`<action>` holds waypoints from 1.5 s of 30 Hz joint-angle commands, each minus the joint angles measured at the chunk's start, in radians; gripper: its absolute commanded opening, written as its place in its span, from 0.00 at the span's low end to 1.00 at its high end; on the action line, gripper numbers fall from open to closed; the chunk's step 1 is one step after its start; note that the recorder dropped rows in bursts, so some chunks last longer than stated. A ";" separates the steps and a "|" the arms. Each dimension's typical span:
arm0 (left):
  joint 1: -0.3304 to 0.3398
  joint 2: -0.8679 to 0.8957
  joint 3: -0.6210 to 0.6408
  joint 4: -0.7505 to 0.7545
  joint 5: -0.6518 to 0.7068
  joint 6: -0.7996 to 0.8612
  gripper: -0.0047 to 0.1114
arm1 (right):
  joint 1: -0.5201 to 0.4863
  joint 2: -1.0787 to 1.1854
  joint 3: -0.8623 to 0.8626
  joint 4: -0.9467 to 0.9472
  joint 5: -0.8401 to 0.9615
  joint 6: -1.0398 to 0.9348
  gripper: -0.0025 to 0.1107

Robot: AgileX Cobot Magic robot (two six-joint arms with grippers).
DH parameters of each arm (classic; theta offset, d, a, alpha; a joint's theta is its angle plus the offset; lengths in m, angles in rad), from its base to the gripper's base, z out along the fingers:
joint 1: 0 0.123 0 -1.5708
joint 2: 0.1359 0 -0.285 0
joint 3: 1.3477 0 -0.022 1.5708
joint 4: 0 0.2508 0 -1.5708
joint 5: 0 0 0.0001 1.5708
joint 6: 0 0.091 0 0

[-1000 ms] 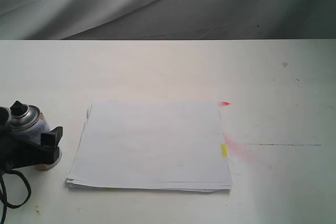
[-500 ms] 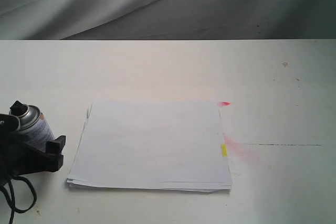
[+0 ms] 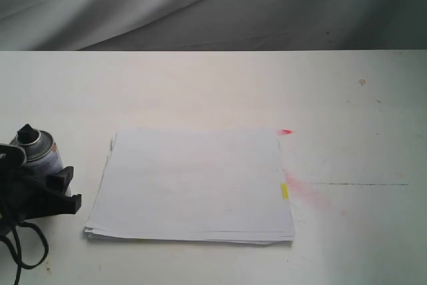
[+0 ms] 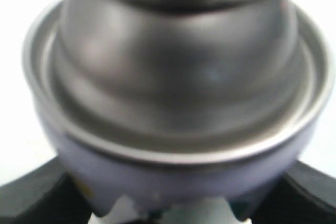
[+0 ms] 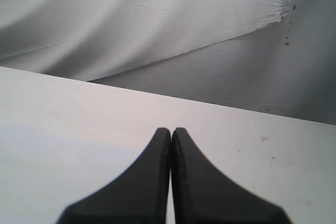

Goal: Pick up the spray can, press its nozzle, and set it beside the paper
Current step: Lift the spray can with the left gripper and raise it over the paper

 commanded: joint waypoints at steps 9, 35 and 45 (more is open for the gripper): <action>0.000 -0.025 -0.007 0.065 -0.012 -0.095 0.04 | 0.004 -0.005 0.002 -0.009 -0.001 -0.008 0.02; -0.111 -0.813 -0.484 0.243 1.350 -0.135 0.04 | 0.004 -0.005 0.002 -0.009 -0.001 -0.008 0.02; -0.121 -0.683 -0.519 0.307 1.468 -0.161 0.04 | 0.004 -0.005 0.002 -0.009 -0.001 -0.008 0.02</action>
